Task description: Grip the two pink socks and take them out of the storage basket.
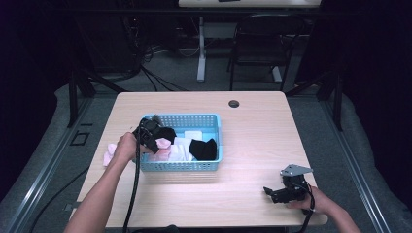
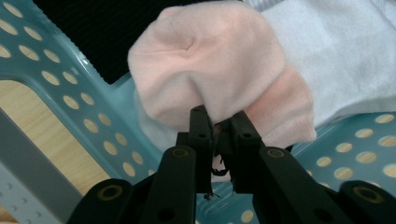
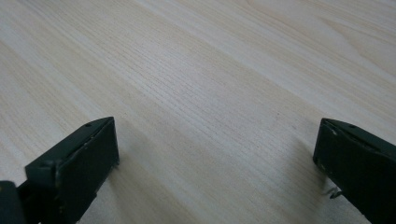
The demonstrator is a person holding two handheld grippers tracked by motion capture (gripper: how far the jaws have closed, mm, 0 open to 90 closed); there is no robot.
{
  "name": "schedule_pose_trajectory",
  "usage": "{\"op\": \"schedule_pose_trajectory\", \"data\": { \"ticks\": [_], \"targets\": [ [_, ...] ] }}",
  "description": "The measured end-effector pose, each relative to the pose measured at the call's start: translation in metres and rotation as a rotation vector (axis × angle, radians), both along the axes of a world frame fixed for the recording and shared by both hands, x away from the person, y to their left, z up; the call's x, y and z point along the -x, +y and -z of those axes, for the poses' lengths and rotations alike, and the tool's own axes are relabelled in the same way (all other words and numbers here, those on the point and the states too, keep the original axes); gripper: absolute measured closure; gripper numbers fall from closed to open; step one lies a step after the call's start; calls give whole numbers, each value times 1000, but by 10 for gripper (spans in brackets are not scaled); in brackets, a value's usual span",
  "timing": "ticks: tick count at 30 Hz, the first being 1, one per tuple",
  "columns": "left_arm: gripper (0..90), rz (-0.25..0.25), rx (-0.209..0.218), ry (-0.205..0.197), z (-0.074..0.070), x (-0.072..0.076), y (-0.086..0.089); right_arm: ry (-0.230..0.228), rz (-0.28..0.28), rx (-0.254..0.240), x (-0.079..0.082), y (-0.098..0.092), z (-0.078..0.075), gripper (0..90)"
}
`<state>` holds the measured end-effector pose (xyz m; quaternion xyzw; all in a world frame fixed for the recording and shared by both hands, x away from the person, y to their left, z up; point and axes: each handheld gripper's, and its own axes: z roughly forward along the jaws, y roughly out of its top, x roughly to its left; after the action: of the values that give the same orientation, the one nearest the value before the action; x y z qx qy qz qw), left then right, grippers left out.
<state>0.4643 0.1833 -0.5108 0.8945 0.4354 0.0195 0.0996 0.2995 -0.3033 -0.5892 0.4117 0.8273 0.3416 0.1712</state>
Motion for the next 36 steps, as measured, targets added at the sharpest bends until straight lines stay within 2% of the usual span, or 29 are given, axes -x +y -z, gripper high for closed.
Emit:
{"op": "schedule_pose_trajectory", "data": {
  "ticks": [5, 8, 10, 19, 20, 29, 36],
  "targets": [
    [846, 6, 10, -11, -6, 3, -1, -4, -2, 3, 0, 0, 0, 0],
    [847, 8, 18, -28, -13, 4, 0, -1, 0, 1, 0, 0, 0, 0],
    [846, 13, 35, -46, -24, 5, 1, 1, -1, -3, 0, 0, 0, 0],
    [850, 27, 40, -79, -41, 7, 1, -1, -1, 1, 0, 0, 0, 0],
    [851, 29, 47, -90, -46, 7, 1, 0, -2, -2, 0, 0, 0, 0],
    [852, 35, 69, -104, -61, 9, -1, -1, -2, 4, 0, 0, 0, 0],
    [852, 55, 67, -117, -72, 11, -9, -1, 0, 1, 0, 0, 0, 0]
  ]
}}
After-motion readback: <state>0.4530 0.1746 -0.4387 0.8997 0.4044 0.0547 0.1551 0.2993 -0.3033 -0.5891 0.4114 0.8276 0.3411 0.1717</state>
